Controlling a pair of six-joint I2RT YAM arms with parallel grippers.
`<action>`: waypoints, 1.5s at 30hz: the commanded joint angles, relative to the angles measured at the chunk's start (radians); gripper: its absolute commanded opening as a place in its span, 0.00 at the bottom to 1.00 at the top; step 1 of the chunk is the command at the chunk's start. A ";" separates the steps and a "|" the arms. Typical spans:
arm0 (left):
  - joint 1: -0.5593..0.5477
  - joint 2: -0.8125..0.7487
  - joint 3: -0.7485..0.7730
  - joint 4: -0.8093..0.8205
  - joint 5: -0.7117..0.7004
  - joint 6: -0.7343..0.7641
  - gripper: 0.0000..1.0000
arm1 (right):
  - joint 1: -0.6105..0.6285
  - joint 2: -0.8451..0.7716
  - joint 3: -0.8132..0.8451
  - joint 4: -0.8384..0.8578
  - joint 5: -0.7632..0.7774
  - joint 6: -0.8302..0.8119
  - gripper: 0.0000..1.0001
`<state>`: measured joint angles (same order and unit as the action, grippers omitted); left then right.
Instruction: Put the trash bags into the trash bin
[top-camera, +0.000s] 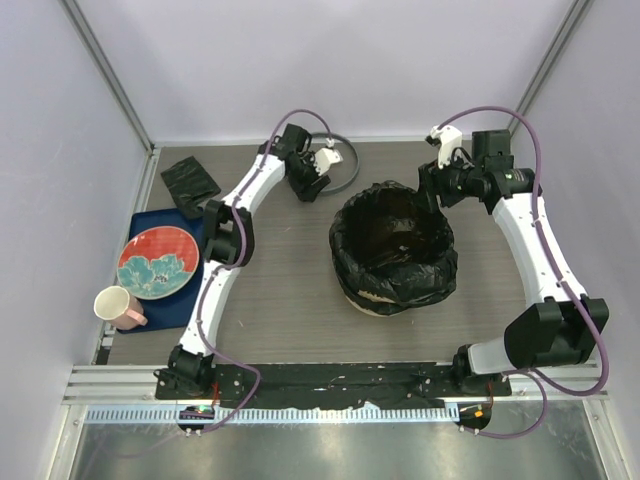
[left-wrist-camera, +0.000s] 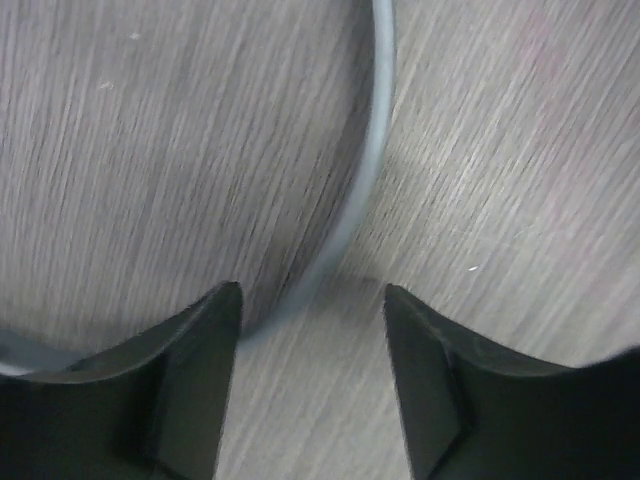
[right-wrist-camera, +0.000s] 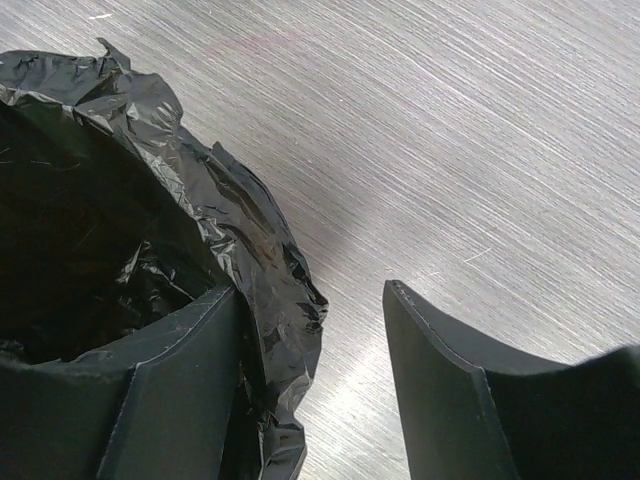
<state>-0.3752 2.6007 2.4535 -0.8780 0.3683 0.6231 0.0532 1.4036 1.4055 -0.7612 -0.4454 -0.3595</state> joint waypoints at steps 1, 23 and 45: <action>-0.025 0.029 0.061 -0.105 -0.060 0.206 0.56 | 0.002 0.021 0.075 -0.042 0.024 0.010 0.62; 0.131 -0.574 -0.387 -0.265 0.238 0.081 0.00 | 0.131 0.245 0.226 0.031 -0.137 -0.114 0.01; -0.232 -0.923 -0.168 -0.783 0.204 0.420 0.00 | 0.031 0.132 0.437 0.053 -0.116 0.201 0.78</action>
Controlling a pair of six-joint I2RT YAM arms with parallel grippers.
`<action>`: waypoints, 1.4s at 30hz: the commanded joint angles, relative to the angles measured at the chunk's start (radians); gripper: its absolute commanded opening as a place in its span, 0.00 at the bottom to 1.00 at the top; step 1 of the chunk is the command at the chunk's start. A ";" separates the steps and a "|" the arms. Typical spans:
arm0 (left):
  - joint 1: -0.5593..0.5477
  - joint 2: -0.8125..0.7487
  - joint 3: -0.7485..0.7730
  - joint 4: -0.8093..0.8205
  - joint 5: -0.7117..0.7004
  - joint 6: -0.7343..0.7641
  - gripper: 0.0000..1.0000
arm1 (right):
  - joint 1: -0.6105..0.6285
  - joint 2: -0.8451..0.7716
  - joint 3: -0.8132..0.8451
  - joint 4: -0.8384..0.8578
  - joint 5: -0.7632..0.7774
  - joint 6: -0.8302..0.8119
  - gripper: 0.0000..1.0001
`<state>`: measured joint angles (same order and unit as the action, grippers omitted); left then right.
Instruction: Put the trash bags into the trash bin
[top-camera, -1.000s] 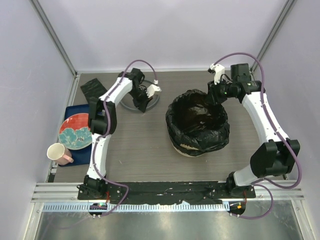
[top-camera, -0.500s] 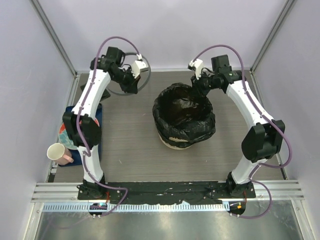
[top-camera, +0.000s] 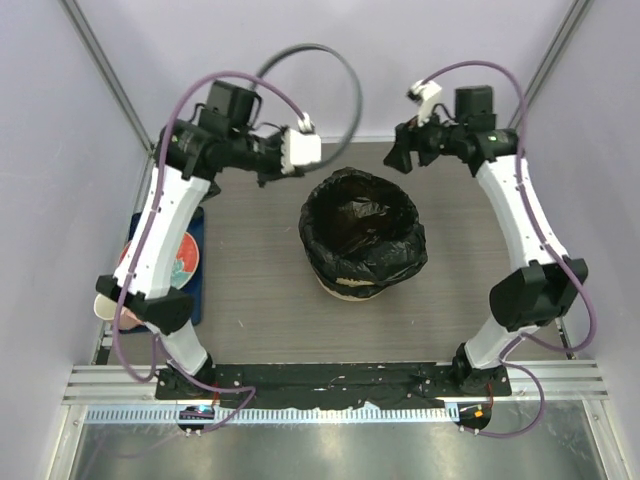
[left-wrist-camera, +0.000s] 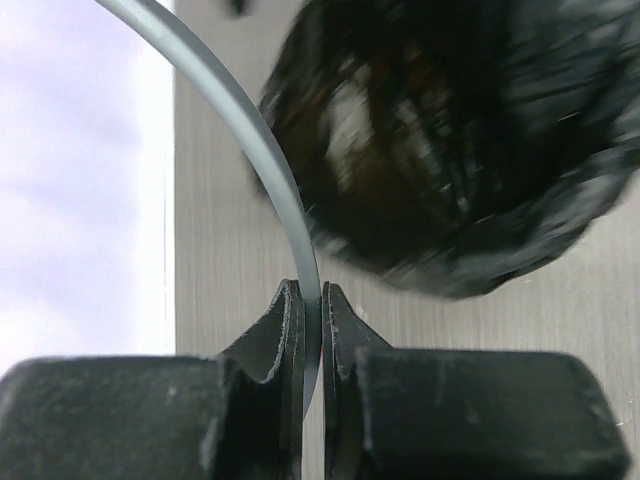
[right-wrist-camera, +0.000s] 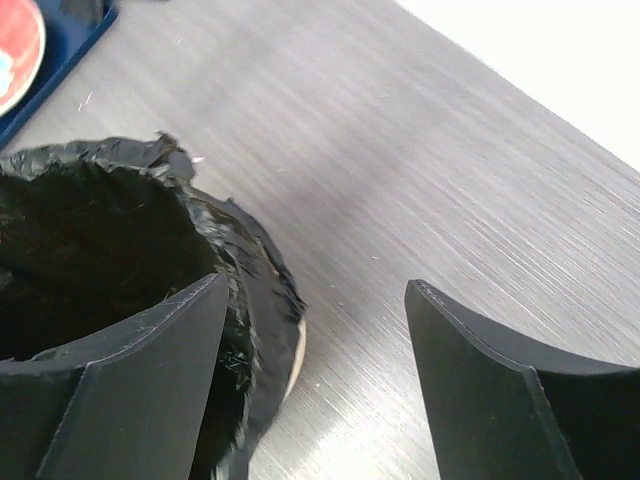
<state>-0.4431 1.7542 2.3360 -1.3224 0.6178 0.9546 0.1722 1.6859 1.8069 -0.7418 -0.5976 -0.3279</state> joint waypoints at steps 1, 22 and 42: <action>-0.193 -0.078 -0.059 -0.337 -0.044 0.070 0.00 | -0.115 -0.170 0.010 0.024 0.048 0.179 0.78; -0.496 0.005 -0.153 -0.339 -0.208 -0.025 0.00 | -0.166 -0.270 0.301 -0.234 0.250 0.254 0.68; -0.499 -0.010 -0.152 -0.339 -0.217 -0.024 0.00 | 0.194 -0.183 0.216 -0.274 0.574 0.001 0.33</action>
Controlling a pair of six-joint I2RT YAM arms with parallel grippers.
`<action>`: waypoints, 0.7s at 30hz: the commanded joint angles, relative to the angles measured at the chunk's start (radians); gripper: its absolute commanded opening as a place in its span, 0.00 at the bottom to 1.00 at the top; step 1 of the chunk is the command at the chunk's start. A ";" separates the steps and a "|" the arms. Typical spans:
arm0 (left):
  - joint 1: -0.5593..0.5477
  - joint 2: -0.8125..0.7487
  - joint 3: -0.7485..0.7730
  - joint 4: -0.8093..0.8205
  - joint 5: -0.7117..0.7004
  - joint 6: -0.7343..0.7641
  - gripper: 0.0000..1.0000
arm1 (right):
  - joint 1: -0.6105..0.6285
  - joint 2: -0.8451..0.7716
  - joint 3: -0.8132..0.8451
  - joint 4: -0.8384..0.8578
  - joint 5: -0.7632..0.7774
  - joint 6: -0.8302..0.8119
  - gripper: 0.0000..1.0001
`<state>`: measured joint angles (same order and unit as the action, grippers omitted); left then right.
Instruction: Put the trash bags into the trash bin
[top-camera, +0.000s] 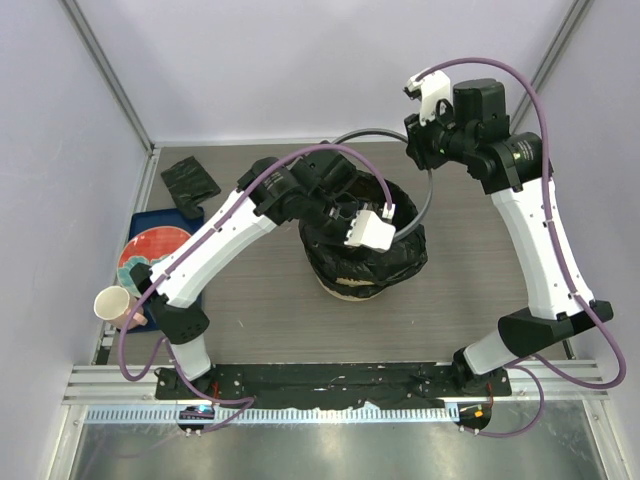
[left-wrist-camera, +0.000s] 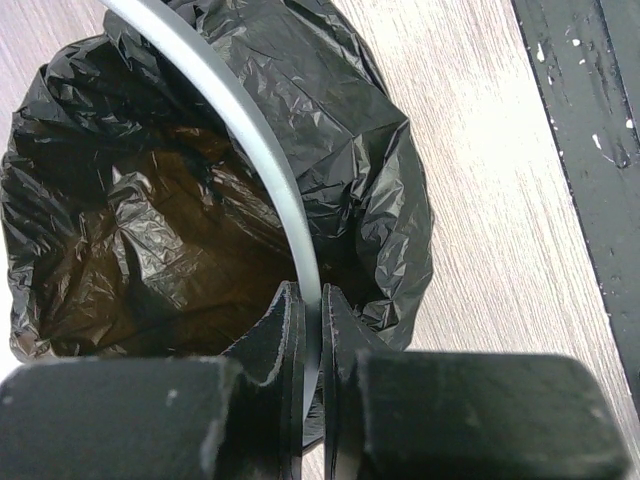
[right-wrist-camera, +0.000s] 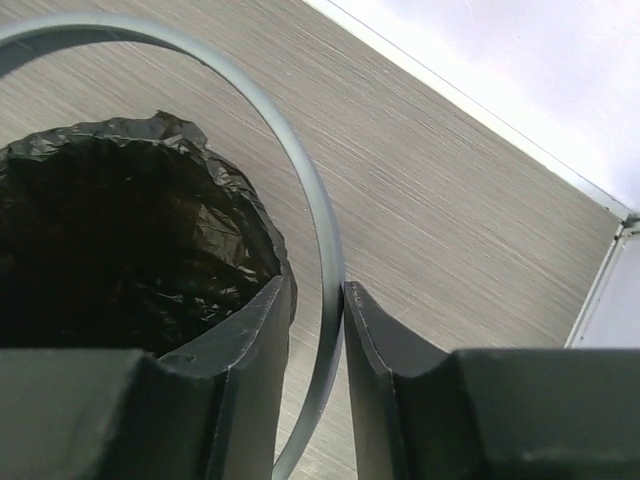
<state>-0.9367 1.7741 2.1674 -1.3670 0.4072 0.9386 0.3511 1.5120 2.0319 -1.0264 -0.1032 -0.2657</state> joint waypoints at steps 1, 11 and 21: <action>-0.005 -0.030 0.019 -0.294 -0.007 -0.004 0.00 | 0.017 -0.009 -0.012 0.014 0.088 -0.066 0.29; -0.005 -0.033 0.019 -0.294 -0.008 0.003 0.00 | 0.020 -0.001 -0.033 0.048 0.188 -0.073 0.42; 0.021 -0.030 0.072 -0.220 -0.024 -0.096 0.46 | 0.020 -0.018 -0.059 0.063 0.165 -0.050 0.01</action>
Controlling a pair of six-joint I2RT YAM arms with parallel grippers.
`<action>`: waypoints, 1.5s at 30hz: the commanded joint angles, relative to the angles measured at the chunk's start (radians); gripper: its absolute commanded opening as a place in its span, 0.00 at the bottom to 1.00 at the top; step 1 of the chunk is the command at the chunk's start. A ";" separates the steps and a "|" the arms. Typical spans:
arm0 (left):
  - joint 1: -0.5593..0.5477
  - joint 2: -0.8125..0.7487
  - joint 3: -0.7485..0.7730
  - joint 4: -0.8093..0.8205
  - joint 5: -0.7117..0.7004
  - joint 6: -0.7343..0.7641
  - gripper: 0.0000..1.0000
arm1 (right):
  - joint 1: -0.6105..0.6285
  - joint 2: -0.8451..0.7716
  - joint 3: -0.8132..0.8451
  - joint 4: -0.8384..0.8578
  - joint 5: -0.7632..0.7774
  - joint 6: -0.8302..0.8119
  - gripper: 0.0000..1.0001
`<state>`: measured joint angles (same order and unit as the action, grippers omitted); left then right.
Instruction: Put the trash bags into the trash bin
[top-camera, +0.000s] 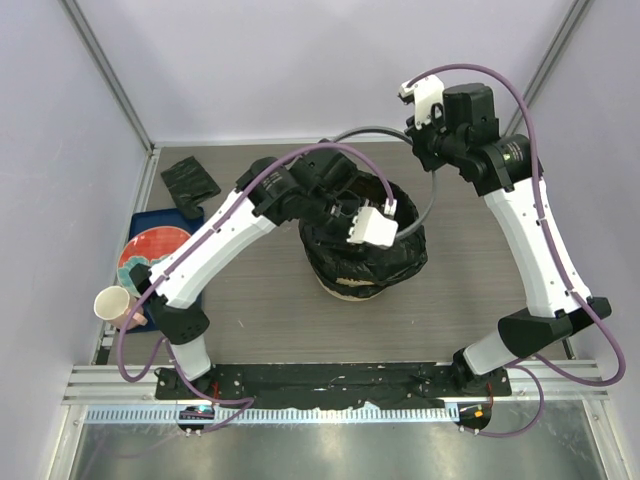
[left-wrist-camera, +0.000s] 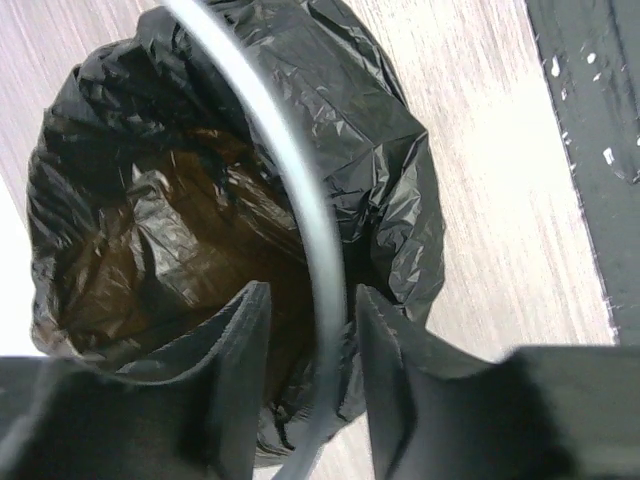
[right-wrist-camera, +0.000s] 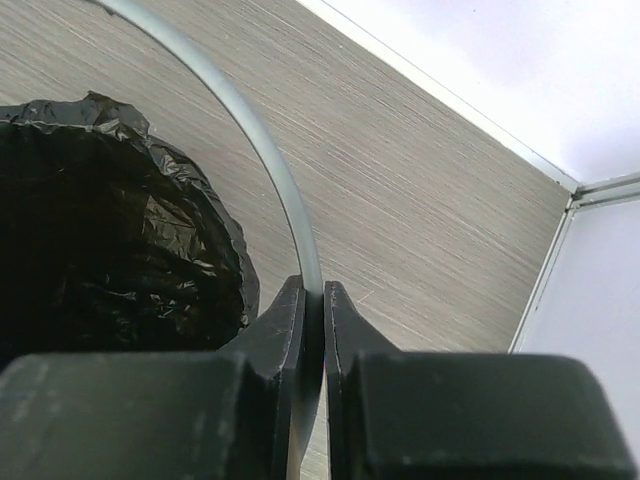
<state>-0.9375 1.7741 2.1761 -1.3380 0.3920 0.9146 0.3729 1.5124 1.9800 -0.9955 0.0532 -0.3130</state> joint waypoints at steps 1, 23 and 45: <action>0.060 -0.041 0.095 -0.222 0.031 -0.088 0.53 | -0.002 -0.018 -0.009 0.029 0.002 0.000 0.01; 0.440 -0.151 -0.100 0.306 0.268 -0.638 0.70 | -0.049 -0.086 -0.345 0.207 -0.234 0.074 0.01; 0.436 -0.064 -0.205 0.211 0.168 -0.576 0.62 | -0.049 -0.087 -0.461 0.297 -0.231 0.049 0.04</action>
<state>-0.5018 1.7061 1.9701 -1.1015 0.5575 0.3225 0.3252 1.4548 1.5208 -0.7483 -0.1646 -0.2565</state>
